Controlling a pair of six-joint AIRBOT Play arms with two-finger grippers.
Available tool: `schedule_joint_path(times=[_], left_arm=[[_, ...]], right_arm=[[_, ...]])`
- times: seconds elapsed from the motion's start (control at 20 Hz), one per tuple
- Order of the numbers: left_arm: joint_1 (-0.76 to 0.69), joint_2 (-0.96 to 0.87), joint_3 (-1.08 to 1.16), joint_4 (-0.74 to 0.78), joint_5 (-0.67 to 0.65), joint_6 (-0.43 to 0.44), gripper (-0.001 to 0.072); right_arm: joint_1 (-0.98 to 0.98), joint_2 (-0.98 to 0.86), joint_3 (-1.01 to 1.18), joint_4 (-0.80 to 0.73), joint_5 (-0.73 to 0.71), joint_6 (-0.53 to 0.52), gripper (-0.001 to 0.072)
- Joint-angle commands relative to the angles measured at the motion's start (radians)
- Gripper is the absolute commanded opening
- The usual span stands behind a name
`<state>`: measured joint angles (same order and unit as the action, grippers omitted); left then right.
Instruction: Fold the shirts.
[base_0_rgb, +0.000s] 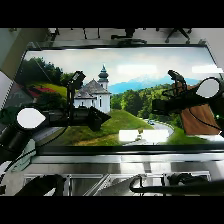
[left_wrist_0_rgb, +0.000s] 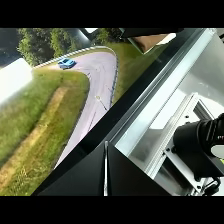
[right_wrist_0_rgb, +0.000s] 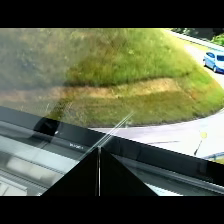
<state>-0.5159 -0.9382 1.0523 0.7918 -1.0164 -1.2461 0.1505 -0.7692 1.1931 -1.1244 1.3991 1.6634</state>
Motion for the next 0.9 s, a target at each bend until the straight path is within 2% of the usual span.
schedule_joint_path(times=[0.0, 0.2, 0.3, 0.35, 0.45, 0.5, 0.55, 0.6, 0.75, 0.8, 0.85], left_arm=[[-0.001, -0.006, 0.000, -0.002, 0.024, 0.000, 0.0013], [0.000, -0.033, 0.000, -0.002, 0.021, -0.001, 0.0013], [0.027, -0.023, 0.006, 0.055, 0.012, -0.018, 0.0012], [0.063, -0.010, 0.023, 0.141, -0.010, -0.069, 0.0011], [0.174, 0.024, 0.063, 0.415, -0.082, -0.232, 0.0017], [0.251, 0.042, 0.077, 0.556, -0.125, -0.279, 0.0071], [0.337, 0.053, 0.085, 0.680, -0.151, -0.283, 0.0533], [0.426, 0.057, 0.086, 0.775, -0.154, -0.290, 0.0686], [0.731, 0.005, 0.085, 0.918, -0.094, -0.278, 0.0686], [0.826, -0.037, 0.085, 0.901, -0.056, -0.275, 0.0686], [0.930, -0.095, 0.085, 0.842, -0.008, -0.275, 0.0686]], right_arm=[[0.001, 0.000, 0.000, 0.000, 0.000, 0.000, 0.0024], [0.001, 0.000, 0.000, 0.000, -0.007, 0.000, 0.0024], [0.001, 0.000, 0.000, 0.000, -0.007, 0.000, 0.0024], [0.001, -0.003, 0.000, 0.000, -0.008, 0.000, 0.0024], [0.001, -0.014, 0.000, 0.000, -0.029, 0.000, 0.0024], [0.001, -0.025, 0.000, 0.000, -0.047, -0.006, 0.0024], [0.001, -0.037, 0.000, 0.000, -0.063, -0.019, 0.0026], [0.001, -0.051, 0.000, -0.001, -0.077, -0.019, 0.0030], [0.001, -0.109, 0.000, 0.000, -0.118, -0.055, 0.0042], [0.000, -0.132, 0.000, 0.000, -0.124, -0.056, 0.0230], [0.001, -0.160, 0.000, 0.000, -0.135, -0.057, 0.0558]])
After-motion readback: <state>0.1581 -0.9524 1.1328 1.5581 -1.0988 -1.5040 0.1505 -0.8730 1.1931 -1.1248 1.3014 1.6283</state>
